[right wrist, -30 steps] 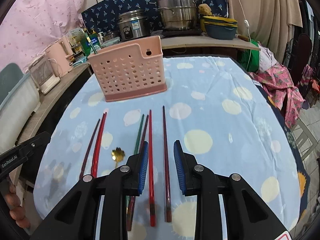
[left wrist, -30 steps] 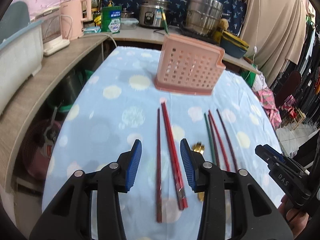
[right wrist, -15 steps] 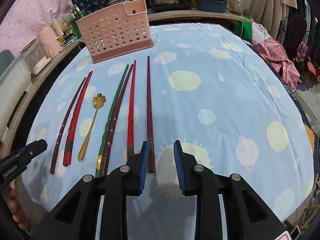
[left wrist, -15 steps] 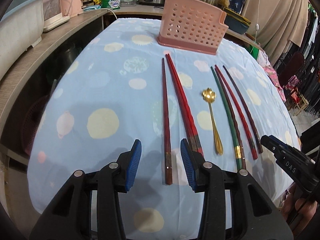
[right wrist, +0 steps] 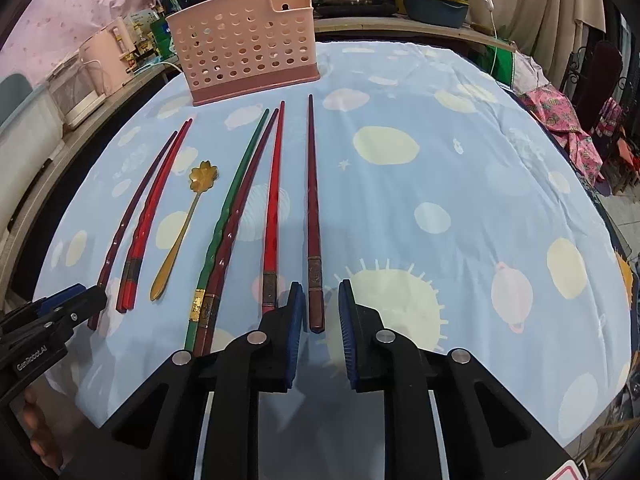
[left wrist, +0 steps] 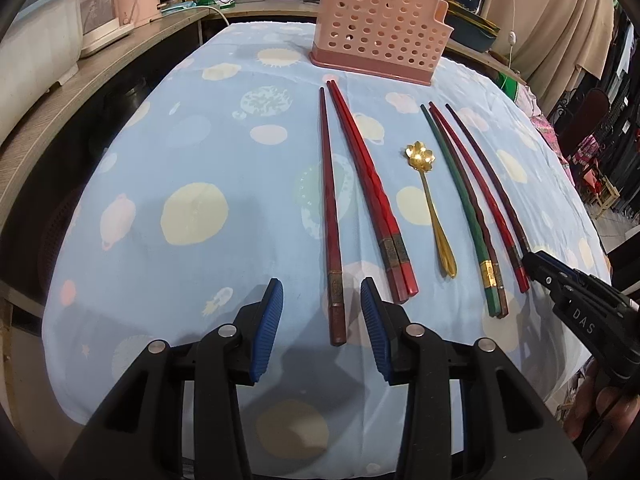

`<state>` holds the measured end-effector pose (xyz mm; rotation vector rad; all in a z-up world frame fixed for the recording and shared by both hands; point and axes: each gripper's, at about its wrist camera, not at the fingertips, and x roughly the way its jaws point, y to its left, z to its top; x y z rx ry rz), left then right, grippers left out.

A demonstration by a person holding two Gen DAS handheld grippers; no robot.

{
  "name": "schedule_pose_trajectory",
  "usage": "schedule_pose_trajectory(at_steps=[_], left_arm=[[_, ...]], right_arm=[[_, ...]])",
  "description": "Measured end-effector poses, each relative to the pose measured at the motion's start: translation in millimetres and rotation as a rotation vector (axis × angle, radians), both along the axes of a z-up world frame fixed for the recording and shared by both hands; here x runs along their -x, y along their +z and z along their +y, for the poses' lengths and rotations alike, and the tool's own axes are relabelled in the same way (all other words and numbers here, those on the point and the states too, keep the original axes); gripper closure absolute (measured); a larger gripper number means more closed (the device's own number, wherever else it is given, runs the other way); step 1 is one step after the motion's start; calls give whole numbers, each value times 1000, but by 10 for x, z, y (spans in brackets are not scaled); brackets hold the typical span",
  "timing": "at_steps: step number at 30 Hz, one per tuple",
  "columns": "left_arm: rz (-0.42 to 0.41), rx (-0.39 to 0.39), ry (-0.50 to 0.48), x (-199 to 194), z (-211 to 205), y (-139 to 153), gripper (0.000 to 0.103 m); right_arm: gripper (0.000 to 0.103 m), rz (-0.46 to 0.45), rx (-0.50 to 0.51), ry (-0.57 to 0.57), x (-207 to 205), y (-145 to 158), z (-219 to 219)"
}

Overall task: Organize utensils
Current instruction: 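Grasp a dark red chopstick with the left tool while the right tool grasps another dark red chopstick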

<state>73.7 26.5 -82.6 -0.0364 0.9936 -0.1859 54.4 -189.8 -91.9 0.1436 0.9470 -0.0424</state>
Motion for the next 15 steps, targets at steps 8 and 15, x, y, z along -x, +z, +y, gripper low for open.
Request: schedule_pose_trajectory(at_steps=[8, 15], left_arm=[[-1, -13, -9, 34, -3, -12, 87], [8, -6, -12, 51, -6, 5, 96]], right_arm=[[96, -12, 24, 10, 45, -10, 21], [96, -13, 18, 10, 59, -1, 32]])
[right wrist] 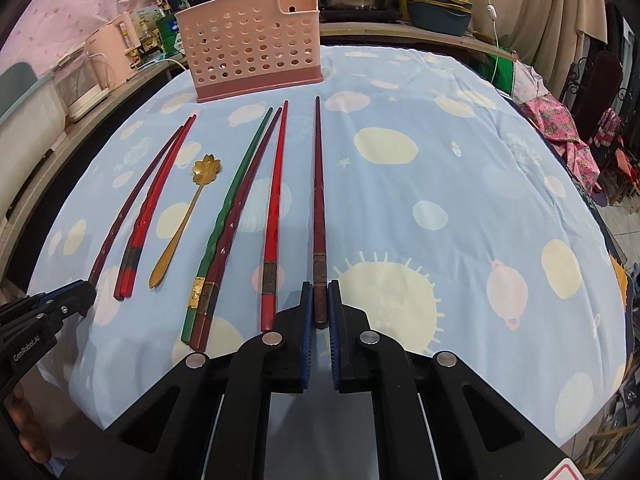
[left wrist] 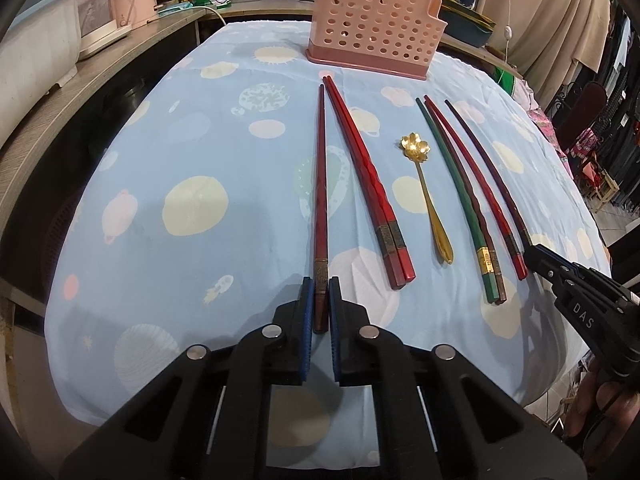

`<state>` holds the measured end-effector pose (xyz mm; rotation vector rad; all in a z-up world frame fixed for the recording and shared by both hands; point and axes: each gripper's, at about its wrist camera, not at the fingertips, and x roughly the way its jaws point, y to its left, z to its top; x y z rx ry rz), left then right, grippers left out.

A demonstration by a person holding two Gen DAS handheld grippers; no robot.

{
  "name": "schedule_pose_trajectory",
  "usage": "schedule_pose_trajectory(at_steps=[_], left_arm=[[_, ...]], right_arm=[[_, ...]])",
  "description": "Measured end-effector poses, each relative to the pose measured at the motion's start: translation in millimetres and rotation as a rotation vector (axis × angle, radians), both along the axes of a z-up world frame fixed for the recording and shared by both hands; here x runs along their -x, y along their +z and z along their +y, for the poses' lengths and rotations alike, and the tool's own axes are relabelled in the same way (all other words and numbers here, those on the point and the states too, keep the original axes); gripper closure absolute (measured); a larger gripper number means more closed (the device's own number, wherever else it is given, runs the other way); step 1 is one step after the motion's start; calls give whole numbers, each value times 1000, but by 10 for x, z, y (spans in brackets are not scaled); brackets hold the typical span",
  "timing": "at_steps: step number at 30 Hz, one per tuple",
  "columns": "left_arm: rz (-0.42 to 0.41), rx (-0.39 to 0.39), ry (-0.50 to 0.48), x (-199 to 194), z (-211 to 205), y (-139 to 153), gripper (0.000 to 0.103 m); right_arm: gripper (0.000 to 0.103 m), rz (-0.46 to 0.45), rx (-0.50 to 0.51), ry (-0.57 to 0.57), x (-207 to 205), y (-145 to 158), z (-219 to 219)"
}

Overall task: Organize utensils
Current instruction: 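Grasp a dark red chopstick with the left tool while the right tool grasps another dark red chopstick, then lift the left tool's chopstick into the pink basket and open while the right tool does likewise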

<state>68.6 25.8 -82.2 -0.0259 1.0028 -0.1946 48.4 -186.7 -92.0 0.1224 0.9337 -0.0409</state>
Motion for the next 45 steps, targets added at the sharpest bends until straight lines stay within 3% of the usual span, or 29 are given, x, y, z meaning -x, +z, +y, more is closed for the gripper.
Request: schedule_pose_trajectory(at_steps=[7, 18, 28, 45], left_arm=[[-34, 14, 16, 20, 38, 227, 96], [-188, 80, 53, -73, 200, 984, 96], [-350, 98, 71, -390, 211, 1669, 96], [-522, 130, 65, -923, 60, 2535, 96]], right_arm=[[96, -31, -34, -4, 80, 173, -56], [96, -152, -108, -38, 116, 762, -298], [96, -270, -129, -66, -28, 1290, -511], [96, -438, -143, -29, -521, 2052, -526]])
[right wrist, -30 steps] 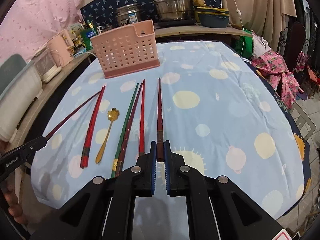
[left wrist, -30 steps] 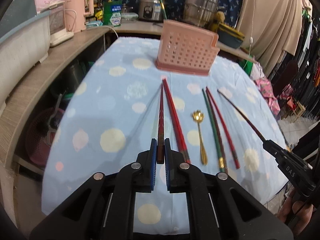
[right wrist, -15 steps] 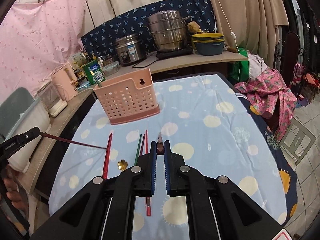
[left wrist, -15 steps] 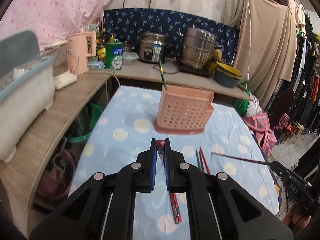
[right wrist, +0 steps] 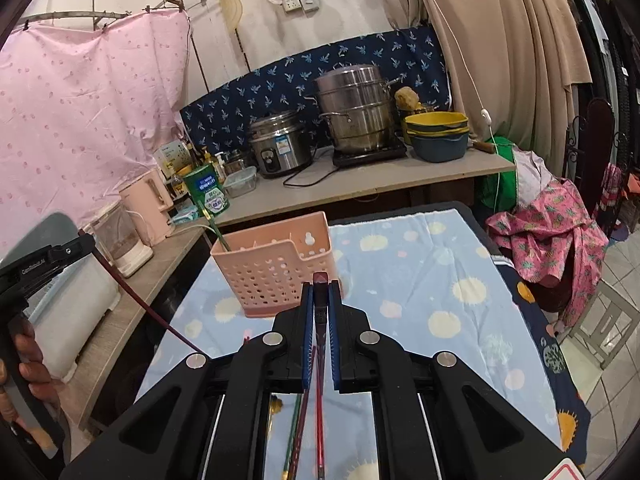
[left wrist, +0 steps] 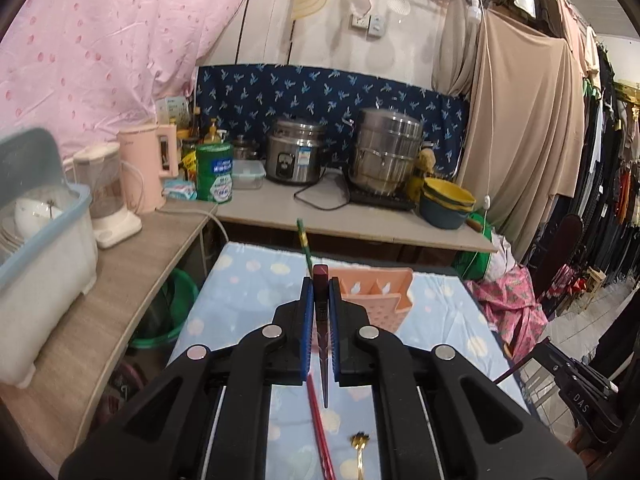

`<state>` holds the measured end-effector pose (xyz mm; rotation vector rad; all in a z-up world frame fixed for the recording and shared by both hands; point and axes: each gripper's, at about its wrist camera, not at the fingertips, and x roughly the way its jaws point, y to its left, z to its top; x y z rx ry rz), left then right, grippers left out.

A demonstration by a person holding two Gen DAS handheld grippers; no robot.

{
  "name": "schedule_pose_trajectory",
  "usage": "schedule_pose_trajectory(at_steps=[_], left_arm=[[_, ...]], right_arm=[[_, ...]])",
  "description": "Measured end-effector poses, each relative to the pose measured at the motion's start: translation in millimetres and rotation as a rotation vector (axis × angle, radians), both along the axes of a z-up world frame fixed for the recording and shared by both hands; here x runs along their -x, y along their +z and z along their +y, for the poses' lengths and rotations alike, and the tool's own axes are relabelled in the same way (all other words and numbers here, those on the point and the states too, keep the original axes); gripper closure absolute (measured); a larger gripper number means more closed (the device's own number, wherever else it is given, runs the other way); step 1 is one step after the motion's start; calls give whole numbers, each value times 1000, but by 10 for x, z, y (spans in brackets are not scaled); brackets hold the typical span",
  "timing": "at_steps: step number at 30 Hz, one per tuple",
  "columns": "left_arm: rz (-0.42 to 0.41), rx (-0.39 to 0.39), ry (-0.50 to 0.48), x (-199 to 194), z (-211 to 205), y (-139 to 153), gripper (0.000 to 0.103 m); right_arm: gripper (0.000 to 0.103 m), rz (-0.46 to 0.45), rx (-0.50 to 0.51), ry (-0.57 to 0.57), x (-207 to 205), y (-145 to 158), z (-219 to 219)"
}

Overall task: Organize utensils
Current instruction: 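Lift the left tool's chopstick into the pink basket and open while the right tool does likewise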

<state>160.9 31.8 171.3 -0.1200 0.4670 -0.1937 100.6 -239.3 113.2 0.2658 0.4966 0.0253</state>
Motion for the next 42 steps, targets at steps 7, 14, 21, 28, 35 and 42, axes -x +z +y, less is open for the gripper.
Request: schedule_pose_trajectory(at_steps=[7, 14, 21, 28, 35, 42], left_arm=[[-91, 8, 0, -311, -101, 446, 96], [-160, 3, 14, -687, -198, 699, 96], [-155, -28, 31, -1086, -265, 583, 96], [-57, -35, 20, -1405, -292, 156, 96], [-2, -44, 17, -1506, -310, -76, 96], [-6, -34, 54, -1446, -264, -86, 56]], right_arm=[[96, -132, -11, -2, -358, 504, 16], [96, -253, -53, 5, -840, 858, 52], [96, -268, -63, 12, -1302, 871, 156], [96, -147, -60, 30, -1711, 391, 216], [94, -53, -60, 24, -1880, 28, 210], [68, -62, -45, 11, -1772, 29, 212]])
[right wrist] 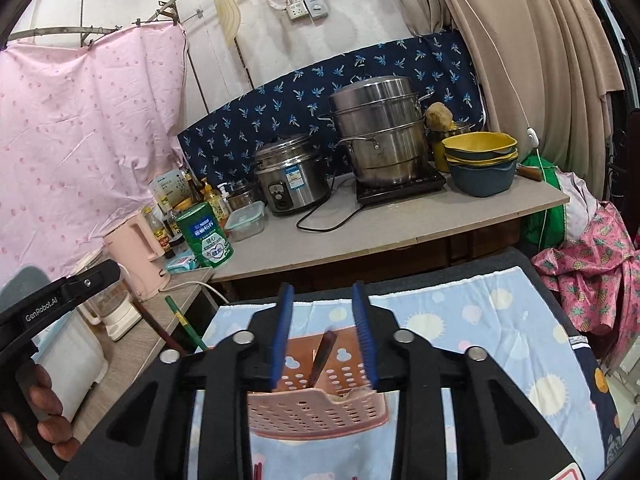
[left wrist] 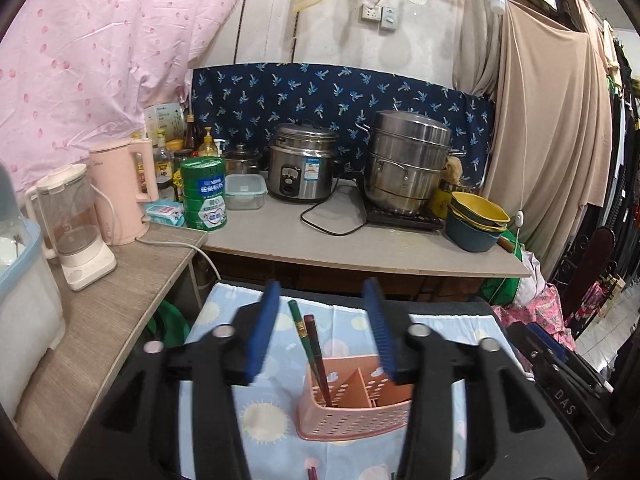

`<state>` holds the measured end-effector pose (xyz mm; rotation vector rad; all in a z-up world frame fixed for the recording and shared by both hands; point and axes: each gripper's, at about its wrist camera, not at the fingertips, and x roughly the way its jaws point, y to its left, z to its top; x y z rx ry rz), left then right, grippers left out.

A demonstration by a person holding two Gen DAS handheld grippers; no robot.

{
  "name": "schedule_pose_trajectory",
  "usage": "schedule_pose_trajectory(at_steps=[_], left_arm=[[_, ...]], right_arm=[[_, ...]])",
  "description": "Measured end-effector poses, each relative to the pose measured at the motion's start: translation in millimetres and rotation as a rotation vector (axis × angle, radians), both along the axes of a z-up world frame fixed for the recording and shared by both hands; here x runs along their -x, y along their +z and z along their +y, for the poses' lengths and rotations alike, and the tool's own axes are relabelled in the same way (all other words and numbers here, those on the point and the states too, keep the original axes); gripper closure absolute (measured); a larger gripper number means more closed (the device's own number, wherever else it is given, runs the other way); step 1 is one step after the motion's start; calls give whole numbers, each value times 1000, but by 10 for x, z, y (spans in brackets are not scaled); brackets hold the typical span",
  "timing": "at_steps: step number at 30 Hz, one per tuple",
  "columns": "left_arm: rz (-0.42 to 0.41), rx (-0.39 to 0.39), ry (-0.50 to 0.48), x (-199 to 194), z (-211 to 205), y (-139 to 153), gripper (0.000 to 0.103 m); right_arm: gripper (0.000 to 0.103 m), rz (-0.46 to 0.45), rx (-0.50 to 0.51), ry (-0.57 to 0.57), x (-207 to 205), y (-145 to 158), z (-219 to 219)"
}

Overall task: Organize utensils
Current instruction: 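Lift the left tool's chopstick into the pink basket and open while the right tool does likewise, then grasp a dark red chopstick with the left tool while the right tool grasps a red chopstick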

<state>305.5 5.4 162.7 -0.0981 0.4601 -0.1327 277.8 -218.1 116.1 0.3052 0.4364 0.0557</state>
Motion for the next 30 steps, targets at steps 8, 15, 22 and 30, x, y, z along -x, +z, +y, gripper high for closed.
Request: schedule_pose_trajectory(at_steps=[8, 15, 22, 30], left_arm=[[19, -5, -1, 226, 56, 6, 54], [81, -18, -22, 617, 120, -200, 53], [181, -40, -59, 1073, 120, -735, 53], [294, -32, -83, 1578, 147, -1363, 53]], right_arm=[[62, -6, -8, 17, 302, 55, 7], [62, 50, 9, 24, 809, -197, 23], [62, 171, 1, 42, 1406, -742, 28], [62, 289, 24, 37, 1958, -1293, 92]])
